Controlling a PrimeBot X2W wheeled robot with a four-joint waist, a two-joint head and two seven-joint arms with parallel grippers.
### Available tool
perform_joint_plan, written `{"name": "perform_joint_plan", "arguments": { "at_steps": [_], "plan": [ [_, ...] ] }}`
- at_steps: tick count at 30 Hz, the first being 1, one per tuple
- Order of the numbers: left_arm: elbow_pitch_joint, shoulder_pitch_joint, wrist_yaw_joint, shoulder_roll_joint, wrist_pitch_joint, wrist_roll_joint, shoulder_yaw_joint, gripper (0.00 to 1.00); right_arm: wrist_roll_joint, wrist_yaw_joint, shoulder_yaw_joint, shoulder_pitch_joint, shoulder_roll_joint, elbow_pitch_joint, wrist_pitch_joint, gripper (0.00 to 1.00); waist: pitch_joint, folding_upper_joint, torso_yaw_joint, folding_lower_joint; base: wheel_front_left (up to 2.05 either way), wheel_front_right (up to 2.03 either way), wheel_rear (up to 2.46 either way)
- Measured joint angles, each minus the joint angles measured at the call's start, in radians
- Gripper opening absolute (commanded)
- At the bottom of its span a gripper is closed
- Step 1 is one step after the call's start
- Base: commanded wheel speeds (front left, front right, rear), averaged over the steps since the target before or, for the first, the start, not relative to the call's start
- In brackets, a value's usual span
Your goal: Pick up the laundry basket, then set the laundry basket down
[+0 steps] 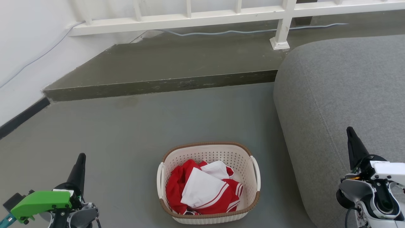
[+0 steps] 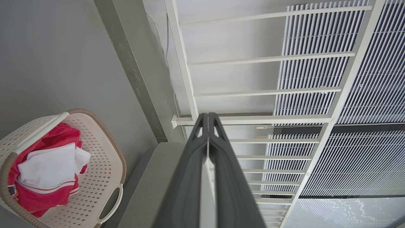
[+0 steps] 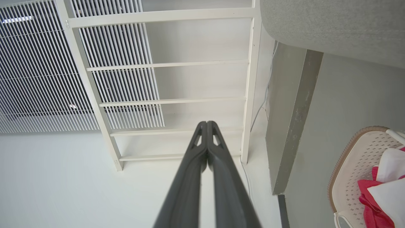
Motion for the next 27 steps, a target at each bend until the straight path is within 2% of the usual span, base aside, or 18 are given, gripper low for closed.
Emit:
{"name": "perform_joint_plan", "arguments": {
  "at_steps": [27],
  "plan": [
    [0.0,0.0,0.0,0.0,0.0,0.0,0.001,0.0,0.0,0.0,-0.002,-0.001,0.002,0.006,0.003,0.0,0.0,0.0,0.0,0.0,0.0,0.0,0.0]
  ]
}}
